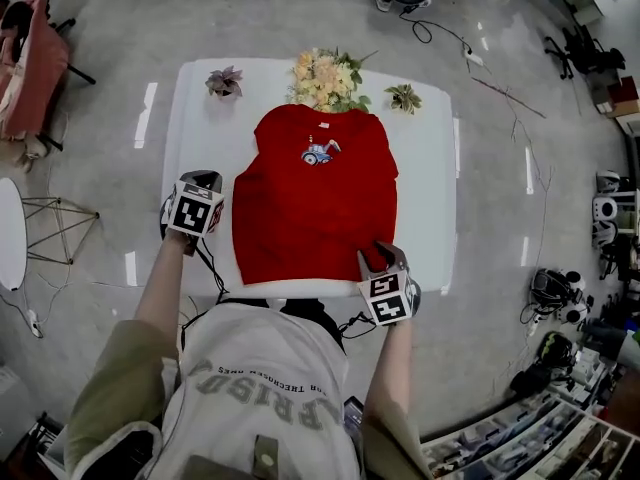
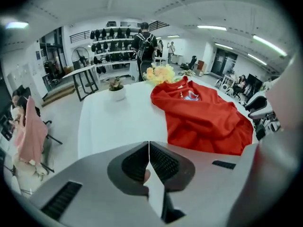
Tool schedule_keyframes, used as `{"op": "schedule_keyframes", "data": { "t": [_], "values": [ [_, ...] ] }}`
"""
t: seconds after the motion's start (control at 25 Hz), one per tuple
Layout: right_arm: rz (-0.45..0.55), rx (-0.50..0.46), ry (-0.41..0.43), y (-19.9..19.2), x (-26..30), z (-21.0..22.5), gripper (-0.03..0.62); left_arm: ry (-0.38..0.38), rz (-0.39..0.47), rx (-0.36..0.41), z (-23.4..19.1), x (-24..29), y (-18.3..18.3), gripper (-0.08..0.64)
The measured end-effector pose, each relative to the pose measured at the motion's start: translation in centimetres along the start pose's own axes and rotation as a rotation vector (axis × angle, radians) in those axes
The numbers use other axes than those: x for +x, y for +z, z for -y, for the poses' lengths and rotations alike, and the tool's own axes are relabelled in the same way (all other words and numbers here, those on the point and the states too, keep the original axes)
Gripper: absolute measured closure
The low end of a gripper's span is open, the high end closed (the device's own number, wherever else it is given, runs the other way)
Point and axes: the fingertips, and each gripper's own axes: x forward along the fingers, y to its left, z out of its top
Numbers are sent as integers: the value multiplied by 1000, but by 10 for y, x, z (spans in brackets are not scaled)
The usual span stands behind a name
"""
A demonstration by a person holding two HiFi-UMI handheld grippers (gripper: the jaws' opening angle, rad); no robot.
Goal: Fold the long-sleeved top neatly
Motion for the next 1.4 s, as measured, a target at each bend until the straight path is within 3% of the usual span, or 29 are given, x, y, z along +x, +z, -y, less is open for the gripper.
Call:
{"op": "schedule_keyframes", "data": {
  "t": [0.08,0.16,0.24,0.28,0.36,0.4,0.44,0.56,0.68,0.76,0.84,0.88,0.96,1.0,1.08,1.16,1.24,1.32,1.36,1.4],
  "values": [
    [-49,-26,42,-1,15,-13,393,-22,18,55,1,-2,3,543],
    [-100,-62,26,-1,29,-15,391,-75,19,137,19,-1,7,538],
    [-156,-106,-19,-5,40,-11,394,-126,-17,245,43,7,9,459],
    [-180,-123,-35,-6,44,-8,406,-138,-43,307,53,13,9,420],
    [-200,-125,-48,-7,46,-5,485,-136,-99,424,63,24,7,410],
    [-195,-111,-48,-6,43,-4,540,-127,-121,466,63,28,4,428],
    [-186,-94,-49,-6,39,-3,550,-119,-132,486,61,30,2,497],
    [-156,-63,-76,-10,16,2,555,-143,-113,425,55,26,1,540],
    [-155,-18,-69,-25,5,4,555,-179,-96,274,47,23,-5,540],
    [-186,-21,-37,-40,10,-2,555,-156,-110,180,32,24,-14,546],
    [-213,-48,11,-49,14,-9,550,-100,-124,154,15,22,-21,545],
    [-214,-50,45,-49,14,-12,496,-74,-117,157,8,19,-20,545],
    [-169,-3,117,-37,9,-10,301,-44,-74,188,6,9,-8,543],
    [-119,34,138,-26,5,-4,284,-42,-51,217,10,5,1,540],
    [-7,90,143,4,0,20,284,-72,-26,286,30,4,20,524],
    [48,83,126,32,8,44,284,-127,-27,353,57,11,39,475],
    [11,17,153,44,29,54,285,-166,-68,440,81,24,46,420],
    [-69,-47,238,39,53,50,297,-165,-148,548,95,41,39,383],
    [-99,-65,276,35,62,47,318,-155,-184,594,97,49,35,376],
    [-117,-74,300,33,68,47,386,-144,-207,626,97,55,32,370]
  ]
}}
